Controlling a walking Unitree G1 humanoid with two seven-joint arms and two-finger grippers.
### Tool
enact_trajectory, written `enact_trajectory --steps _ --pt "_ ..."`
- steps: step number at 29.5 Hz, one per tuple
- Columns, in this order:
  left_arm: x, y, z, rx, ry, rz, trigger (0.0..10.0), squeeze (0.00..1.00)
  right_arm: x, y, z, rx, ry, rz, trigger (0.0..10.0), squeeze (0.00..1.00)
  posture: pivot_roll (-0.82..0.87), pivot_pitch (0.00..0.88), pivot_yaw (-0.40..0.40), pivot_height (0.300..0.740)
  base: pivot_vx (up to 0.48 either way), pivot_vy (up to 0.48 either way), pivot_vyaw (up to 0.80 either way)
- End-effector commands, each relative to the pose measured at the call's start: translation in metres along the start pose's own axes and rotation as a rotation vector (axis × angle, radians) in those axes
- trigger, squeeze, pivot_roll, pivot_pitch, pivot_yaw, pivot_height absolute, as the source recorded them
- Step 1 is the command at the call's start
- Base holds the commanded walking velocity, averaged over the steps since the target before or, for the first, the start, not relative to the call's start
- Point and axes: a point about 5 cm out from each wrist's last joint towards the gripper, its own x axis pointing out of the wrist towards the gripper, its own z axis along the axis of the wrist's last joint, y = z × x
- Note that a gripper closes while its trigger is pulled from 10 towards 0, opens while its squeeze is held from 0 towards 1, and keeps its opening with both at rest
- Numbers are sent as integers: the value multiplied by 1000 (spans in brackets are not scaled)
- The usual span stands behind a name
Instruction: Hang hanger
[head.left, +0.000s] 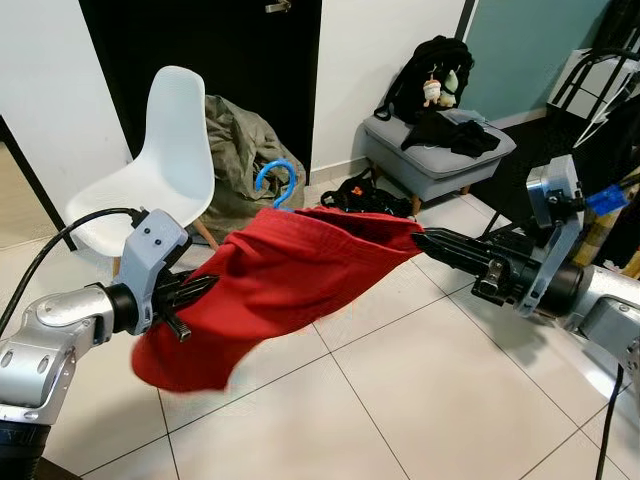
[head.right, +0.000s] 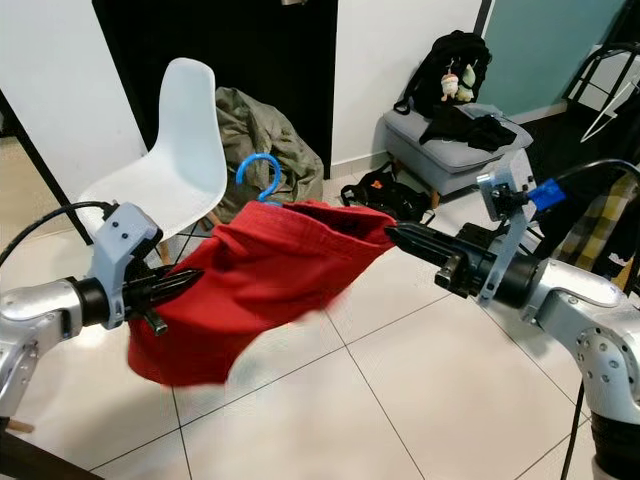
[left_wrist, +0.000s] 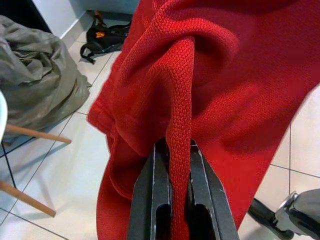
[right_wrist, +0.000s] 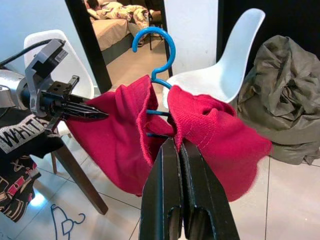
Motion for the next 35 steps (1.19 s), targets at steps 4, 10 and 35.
enact_trajectory --steps 4,10,35 --pt "11 -13 8 -29 -95 5 10000 0 19 17 -12 4 17 72 0 0 -54 82 -36 740 0 0 0" --pt "25 -39 23 -91 -237 -57 10000 0 40 30 -26 0 51 108 745 0 -52 76 -39 740 0 0 0" --pt "14 -27 35 -72 -341 -77 10000 0 -16 16 -13 -83 74 148 10000 1000 -68 81 -38 740 0 0 0"
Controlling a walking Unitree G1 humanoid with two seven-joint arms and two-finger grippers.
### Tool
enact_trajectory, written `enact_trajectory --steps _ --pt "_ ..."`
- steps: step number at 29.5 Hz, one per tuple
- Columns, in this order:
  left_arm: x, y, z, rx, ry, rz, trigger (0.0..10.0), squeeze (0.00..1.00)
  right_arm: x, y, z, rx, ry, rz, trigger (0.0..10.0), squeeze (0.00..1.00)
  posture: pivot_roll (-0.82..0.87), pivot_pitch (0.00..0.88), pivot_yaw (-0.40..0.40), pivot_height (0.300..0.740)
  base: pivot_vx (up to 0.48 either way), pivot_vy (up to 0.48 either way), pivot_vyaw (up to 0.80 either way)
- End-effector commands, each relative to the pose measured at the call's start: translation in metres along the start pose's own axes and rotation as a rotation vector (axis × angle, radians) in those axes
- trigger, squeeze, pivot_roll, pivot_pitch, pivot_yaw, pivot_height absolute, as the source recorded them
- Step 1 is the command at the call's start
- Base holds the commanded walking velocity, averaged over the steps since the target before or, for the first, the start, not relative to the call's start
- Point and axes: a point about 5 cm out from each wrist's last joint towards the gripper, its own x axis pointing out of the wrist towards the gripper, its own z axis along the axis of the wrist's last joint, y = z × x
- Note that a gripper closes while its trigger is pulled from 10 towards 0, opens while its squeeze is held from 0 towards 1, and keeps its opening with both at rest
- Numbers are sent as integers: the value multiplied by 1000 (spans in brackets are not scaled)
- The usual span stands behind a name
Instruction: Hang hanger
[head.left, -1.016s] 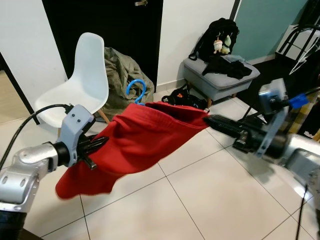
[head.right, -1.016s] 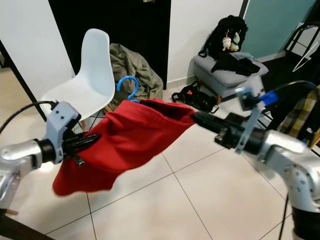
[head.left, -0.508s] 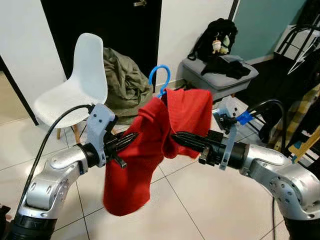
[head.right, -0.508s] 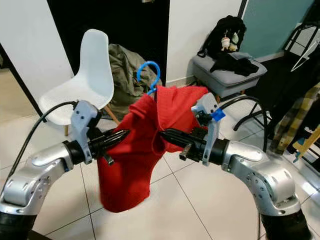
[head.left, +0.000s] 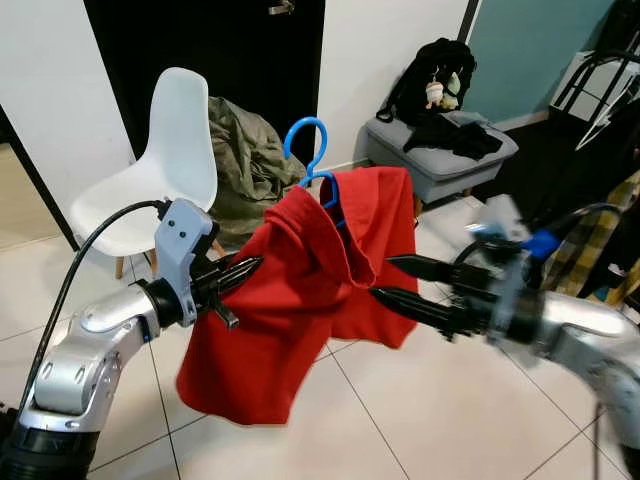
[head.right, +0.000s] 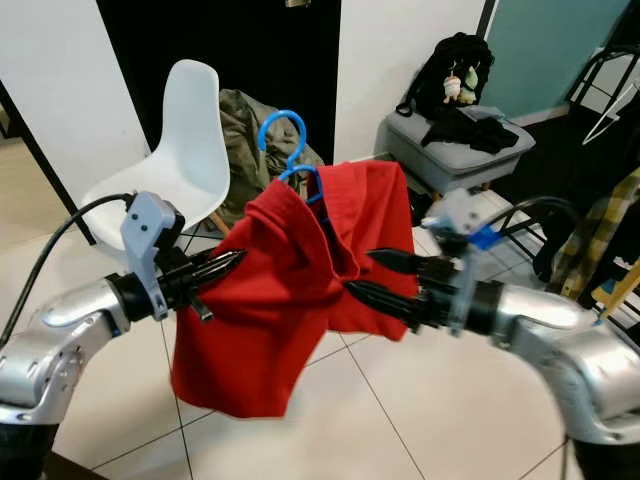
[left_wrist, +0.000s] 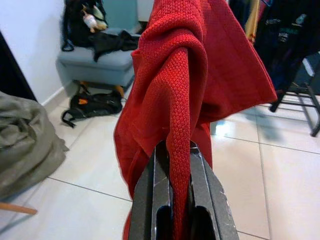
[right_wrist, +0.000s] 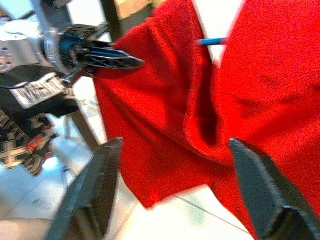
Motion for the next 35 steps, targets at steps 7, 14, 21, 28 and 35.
enact_trajectory --steps 7,14,21,28,35 --pt "-15 -9 13 -41 -125 -217 10000 0 -49 -1 61 -39 -345 90 10000 1000 -75 81 -41 740 0 0 0" --pt "-28 -28 12 -65 -105 -465 10000 0 -65 -17 80 -130 -341 14 10000 0 -76 81 -48 740 0 0 0" --pt "-30 -46 11 -88 -86 -611 10000 0 -72 -27 73 -254 36 27 10000 0 -81 84 -50 740 0 0 0" --pt "-29 -55 12 -91 -90 -677 10000 0 -73 -21 74 -232 160 164 10000 0 -88 83 -49 740 0 0 0" --pt "-27 -65 18 -91 -110 -735 10000 0 -72 -16 76 -205 287 345 10000 0 -95 80 -51 740 0 0 0"
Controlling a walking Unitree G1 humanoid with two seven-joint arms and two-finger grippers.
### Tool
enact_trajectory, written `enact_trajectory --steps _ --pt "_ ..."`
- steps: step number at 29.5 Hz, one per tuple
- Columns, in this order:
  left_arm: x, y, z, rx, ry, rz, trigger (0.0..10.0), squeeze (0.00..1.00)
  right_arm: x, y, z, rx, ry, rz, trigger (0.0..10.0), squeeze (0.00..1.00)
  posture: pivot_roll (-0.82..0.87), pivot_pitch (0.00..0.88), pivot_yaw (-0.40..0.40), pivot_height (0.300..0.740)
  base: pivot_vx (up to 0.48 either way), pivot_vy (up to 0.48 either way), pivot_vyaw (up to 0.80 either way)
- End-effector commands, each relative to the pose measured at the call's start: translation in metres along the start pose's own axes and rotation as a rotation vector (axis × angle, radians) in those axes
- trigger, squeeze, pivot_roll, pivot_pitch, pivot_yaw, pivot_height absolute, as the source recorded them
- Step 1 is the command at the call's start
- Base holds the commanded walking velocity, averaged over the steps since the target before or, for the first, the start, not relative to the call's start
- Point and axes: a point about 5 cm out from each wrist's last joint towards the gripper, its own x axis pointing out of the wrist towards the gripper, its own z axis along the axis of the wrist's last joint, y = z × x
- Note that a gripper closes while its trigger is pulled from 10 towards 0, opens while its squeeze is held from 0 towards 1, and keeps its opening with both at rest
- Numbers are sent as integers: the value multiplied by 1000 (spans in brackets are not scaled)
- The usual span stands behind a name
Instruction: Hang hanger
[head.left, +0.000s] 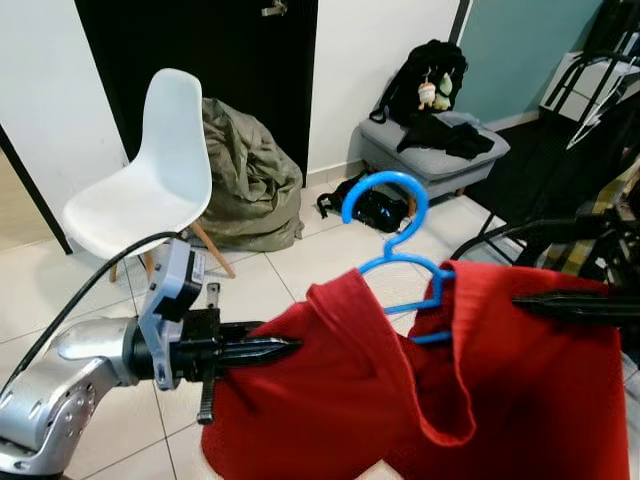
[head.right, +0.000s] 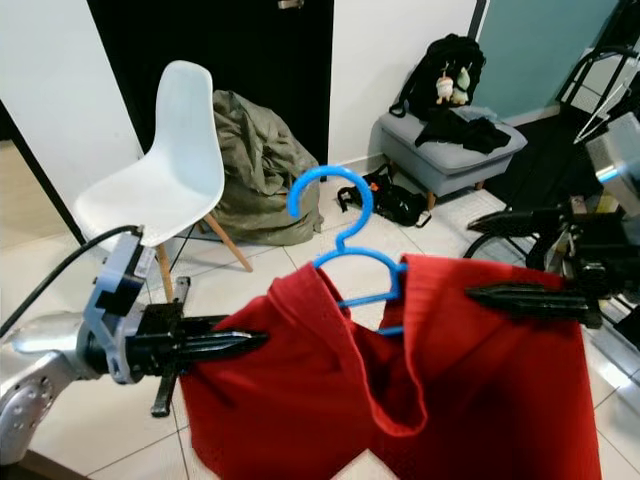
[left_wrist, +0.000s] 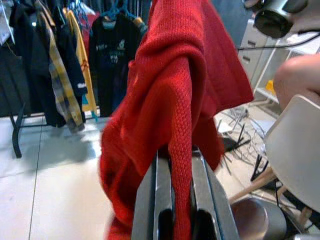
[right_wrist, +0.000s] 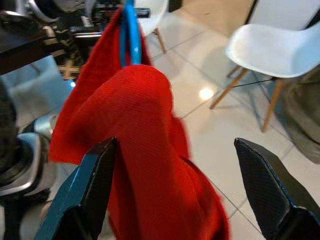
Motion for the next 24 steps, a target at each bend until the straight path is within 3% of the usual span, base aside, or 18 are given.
enact_trajectory --steps 1,2,4,12,24 --pt "5 -5 6 15 -23 -53 10000 0 0 1 -1 13 48 63 3686 0 -93 74 -52 740 0 0 0" --pt "5 -5 6 15 -23 -53 10000 0 0 1 -1 13 48 63 3686 0 -93 74 -52 740 0 0 0" --pt "6 -6 10 23 -26 -63 10000 0 4 2 -10 28 136 120 0 0 -90 72 -55 740 0 0 0" --pt "6 -6 13 36 -30 -69 10000 0 8 4 -17 35 211 152 0 0 -92 70 -57 740 0 0 0" --pt "7 -6 16 53 -45 -80 10000 0 8 -3 -19 18 226 138 0 0 -94 68 -55 740 0 0 0"
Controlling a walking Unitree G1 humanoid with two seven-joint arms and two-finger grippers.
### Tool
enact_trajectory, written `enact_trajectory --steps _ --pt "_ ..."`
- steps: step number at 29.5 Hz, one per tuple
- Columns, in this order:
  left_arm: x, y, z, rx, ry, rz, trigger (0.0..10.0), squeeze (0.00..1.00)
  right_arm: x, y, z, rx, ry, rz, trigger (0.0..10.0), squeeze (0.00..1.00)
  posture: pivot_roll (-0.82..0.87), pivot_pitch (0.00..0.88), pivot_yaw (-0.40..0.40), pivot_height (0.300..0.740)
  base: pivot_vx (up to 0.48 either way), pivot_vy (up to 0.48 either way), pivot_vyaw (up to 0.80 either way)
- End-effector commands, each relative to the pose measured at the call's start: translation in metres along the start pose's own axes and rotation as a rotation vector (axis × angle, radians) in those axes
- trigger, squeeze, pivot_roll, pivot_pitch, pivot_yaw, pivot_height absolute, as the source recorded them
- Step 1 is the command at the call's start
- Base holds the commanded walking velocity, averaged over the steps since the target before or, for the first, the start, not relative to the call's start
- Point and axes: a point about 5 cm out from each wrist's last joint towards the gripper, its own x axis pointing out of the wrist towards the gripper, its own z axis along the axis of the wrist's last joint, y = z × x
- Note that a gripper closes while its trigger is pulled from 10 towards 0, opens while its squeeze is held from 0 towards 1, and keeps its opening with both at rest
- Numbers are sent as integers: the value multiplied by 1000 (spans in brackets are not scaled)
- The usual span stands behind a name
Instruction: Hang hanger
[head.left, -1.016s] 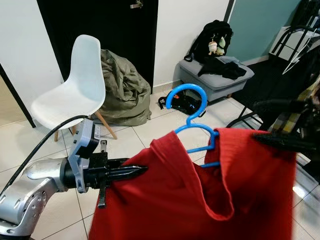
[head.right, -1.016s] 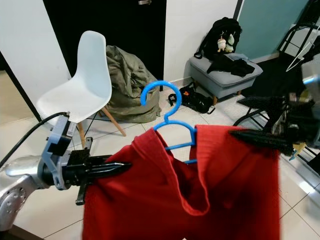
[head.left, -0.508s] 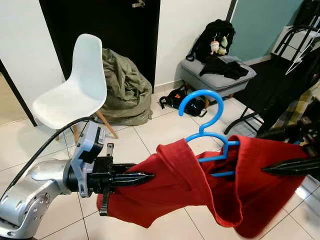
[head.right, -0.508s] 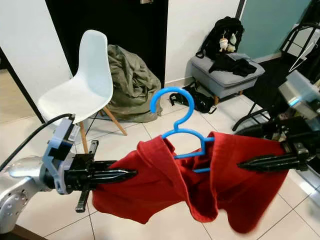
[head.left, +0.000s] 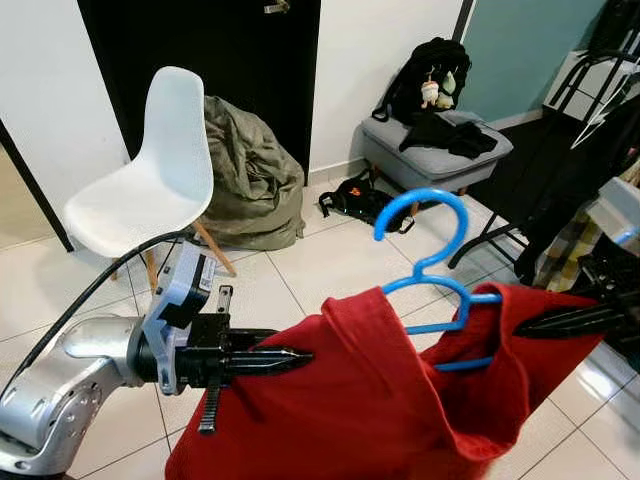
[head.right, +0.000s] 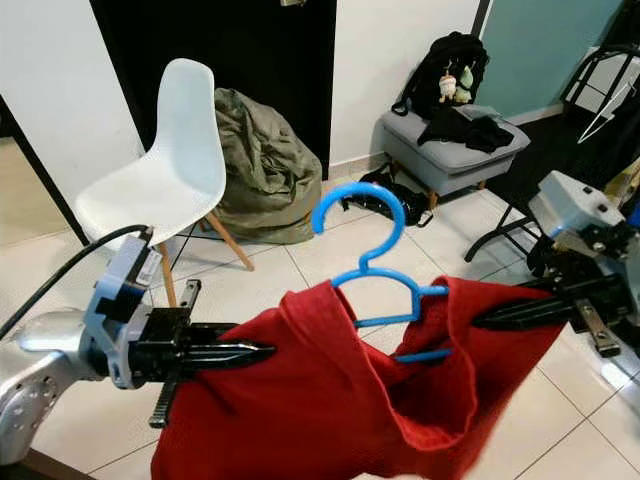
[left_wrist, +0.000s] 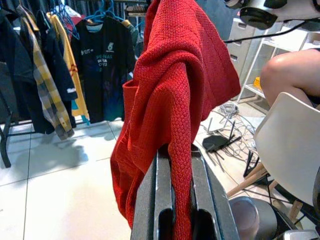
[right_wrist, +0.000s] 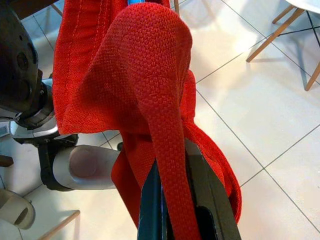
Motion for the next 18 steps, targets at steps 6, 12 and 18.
enact_trajectory --steps 6,12,18 --pt "1 2 6 -80 -70 -10 10000 1000 -1 -3 -3 -15 0 -10 0 0 -95 70 -54 740 0 0 0" --pt "-5 11 -6 -129 -61 63 10000 1000 7 -8 -13 1 -58 -72 0 0 -88 74 -47 740 0 0 0" --pt "-15 19 -15 -137 -30 138 10000 1000 12 -11 -19 23 -93 -121 0 0 -86 73 -43 740 0 0 0"
